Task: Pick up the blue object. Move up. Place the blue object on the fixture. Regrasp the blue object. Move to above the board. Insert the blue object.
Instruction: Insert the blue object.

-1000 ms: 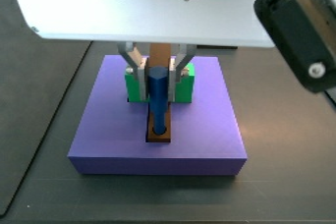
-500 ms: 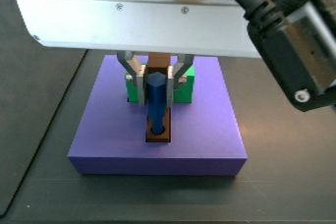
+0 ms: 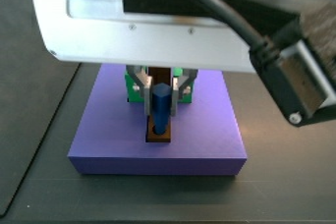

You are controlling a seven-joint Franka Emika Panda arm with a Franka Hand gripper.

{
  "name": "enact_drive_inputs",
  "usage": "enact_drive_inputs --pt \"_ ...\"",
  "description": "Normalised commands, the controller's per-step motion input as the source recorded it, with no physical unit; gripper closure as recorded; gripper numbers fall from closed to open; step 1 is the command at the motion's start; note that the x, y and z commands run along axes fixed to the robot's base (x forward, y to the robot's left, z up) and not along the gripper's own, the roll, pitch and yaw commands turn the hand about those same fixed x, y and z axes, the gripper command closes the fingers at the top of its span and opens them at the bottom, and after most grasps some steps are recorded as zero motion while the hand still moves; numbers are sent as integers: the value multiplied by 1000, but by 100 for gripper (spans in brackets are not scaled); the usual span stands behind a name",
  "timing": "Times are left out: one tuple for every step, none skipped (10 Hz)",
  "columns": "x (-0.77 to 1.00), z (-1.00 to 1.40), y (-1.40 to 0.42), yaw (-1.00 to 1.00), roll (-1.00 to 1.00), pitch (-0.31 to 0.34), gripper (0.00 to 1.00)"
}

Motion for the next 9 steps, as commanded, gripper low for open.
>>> enact_drive_inputs --pt "80 -383 9 -3 -96 0 100" --pt "140 -349 0 0 -119 0 100" --pt "97 -397 0 0 -73 0 100" --pt "186 -274 0 0 -36 0 100" --pt "277 -226 -66 0 -64 10 100" --pt "189 -171 149 -111 -11 0 100" --pt "0 -234 360 -74 0 0 100" --pt "0 -197 0 0 0 0 100" --pt "31 -114 -326 0 107 0 100"
